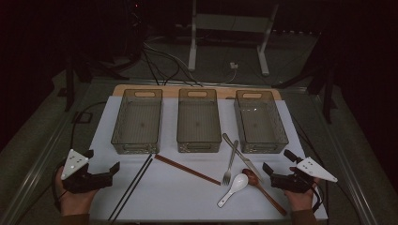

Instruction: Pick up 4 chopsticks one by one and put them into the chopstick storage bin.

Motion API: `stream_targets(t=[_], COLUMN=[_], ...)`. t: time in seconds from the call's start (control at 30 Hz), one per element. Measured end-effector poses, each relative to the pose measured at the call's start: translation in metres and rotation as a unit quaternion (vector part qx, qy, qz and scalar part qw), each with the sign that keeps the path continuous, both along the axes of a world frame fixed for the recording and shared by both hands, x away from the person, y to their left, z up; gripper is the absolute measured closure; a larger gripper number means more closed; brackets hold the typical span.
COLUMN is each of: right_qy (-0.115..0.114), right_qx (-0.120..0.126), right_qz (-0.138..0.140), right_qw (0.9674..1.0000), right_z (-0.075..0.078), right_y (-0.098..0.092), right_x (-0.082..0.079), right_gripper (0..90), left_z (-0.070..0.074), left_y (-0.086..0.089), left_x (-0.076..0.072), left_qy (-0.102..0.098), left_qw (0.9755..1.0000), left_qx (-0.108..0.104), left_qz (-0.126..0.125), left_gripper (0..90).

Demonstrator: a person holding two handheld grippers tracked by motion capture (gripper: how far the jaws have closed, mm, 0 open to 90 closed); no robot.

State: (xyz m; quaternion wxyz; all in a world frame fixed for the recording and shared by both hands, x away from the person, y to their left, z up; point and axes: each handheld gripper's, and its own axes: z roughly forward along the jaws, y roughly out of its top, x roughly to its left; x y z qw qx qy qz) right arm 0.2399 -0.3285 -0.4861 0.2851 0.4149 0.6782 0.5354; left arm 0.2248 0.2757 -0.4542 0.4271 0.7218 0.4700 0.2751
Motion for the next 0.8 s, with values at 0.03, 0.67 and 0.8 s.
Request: stream_targets(t=[0.03,0.67,0.8], right_qy=[-0.001,-0.002,-0.001], right_qx=[-0.002,-0.009,-0.010], right_qz=[0.000,-0.007,-0.010], right_qw=[1.0000,0.9999,0.9999], right_z=[0.000,0.001,0.001], right_y=[0.000,0.000,-0.001], right_x=[0.000,-0.001,-0.001], right_gripper=[0.0,0.0,0.0], left_z=[0.001,0.000,-0.003], left_y=[-0.001,-0.020,-0.023], left_x=[0.001,0.019,0.021], left_qy=[0.006,0.095,0.106], left_qw=[1.0000,0.9933,0.9915], left_qx=[0.003,0.058,0.068], left_qz=[-0.001,-0.030,-0.033], left_gripper=[0.7,0.7,0.7])
